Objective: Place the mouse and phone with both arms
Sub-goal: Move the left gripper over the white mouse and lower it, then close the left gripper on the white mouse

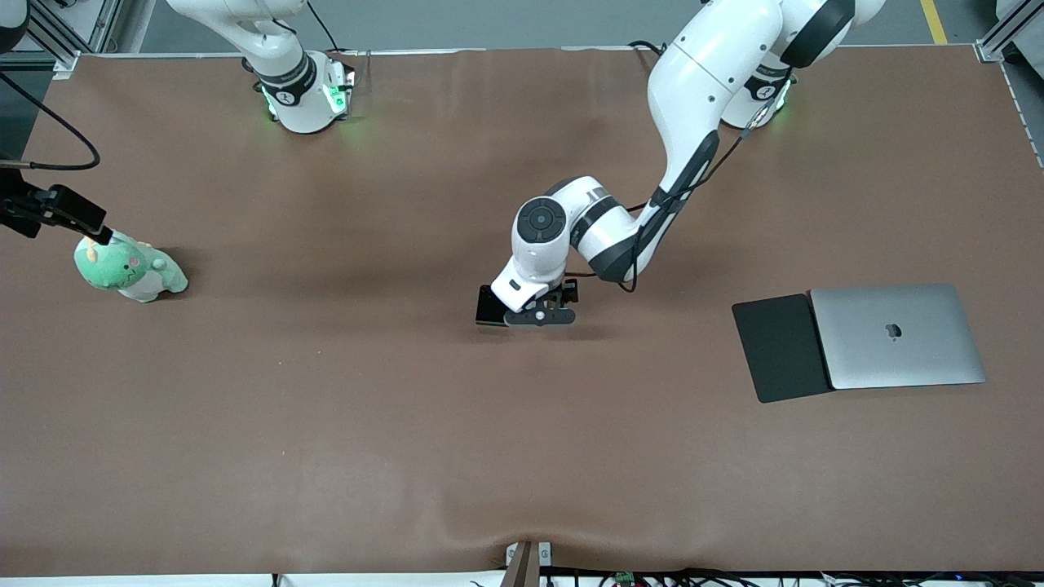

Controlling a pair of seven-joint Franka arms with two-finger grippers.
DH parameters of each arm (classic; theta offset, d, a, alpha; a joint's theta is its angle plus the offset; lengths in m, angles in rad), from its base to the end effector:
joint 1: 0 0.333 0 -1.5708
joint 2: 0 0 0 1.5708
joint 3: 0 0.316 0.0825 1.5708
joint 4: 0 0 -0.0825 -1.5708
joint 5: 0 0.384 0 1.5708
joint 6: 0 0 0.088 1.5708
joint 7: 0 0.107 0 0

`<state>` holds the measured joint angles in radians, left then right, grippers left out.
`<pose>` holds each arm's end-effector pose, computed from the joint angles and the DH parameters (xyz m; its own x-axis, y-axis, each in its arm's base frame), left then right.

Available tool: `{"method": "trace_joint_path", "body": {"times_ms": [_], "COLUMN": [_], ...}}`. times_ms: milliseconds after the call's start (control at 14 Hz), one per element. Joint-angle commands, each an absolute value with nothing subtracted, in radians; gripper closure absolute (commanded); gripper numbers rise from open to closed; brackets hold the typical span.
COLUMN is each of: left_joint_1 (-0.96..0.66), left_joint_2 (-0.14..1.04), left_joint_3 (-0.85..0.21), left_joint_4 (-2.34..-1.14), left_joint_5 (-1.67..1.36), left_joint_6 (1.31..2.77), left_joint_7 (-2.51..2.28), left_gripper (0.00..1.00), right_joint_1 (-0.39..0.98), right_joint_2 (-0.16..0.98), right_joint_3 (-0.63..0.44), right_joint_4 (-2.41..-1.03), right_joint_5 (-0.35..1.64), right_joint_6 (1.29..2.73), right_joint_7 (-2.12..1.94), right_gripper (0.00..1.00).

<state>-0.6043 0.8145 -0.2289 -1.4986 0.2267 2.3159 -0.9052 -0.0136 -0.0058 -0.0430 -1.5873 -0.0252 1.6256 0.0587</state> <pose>0.5045 -0.5081 0.1953 0.9998 -0.0078 0.0209 -0.0082 -0.9998 0.0194 0.5571 -0.0342 0.6249 0.9925 -0.1136 0.0455 -0.1147 -0.9931 0.0223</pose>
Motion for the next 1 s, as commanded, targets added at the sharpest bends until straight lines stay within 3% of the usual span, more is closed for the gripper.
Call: {"method": "trace_joint_path", "body": {"times_ms": [0,929], "left_joint_1": [-0.627,-0.623], "left_joint_2": [0.85,0.859], "left_joint_3": [-0.215,-0.215], "left_joint_4": [-1.46,-1.477], "left_joint_5": [0.258,0.282], "left_joint_6": [2.33,2.356], "left_joint_7": [-0.939,-0.956], "left_gripper": [0.0,0.0], "right_joint_1": [-0.04,-0.032], "right_joint_2": [-0.023,-0.008], "right_joint_3": [-0.026,-0.025], "right_joint_4": [-1.595,-1.595], "right_joint_5": [-0.026,-0.025], "right_joint_6": [1.629,1.641], "right_joint_7": [0.046,0.043], "right_gripper": [0.0,0.0]}}
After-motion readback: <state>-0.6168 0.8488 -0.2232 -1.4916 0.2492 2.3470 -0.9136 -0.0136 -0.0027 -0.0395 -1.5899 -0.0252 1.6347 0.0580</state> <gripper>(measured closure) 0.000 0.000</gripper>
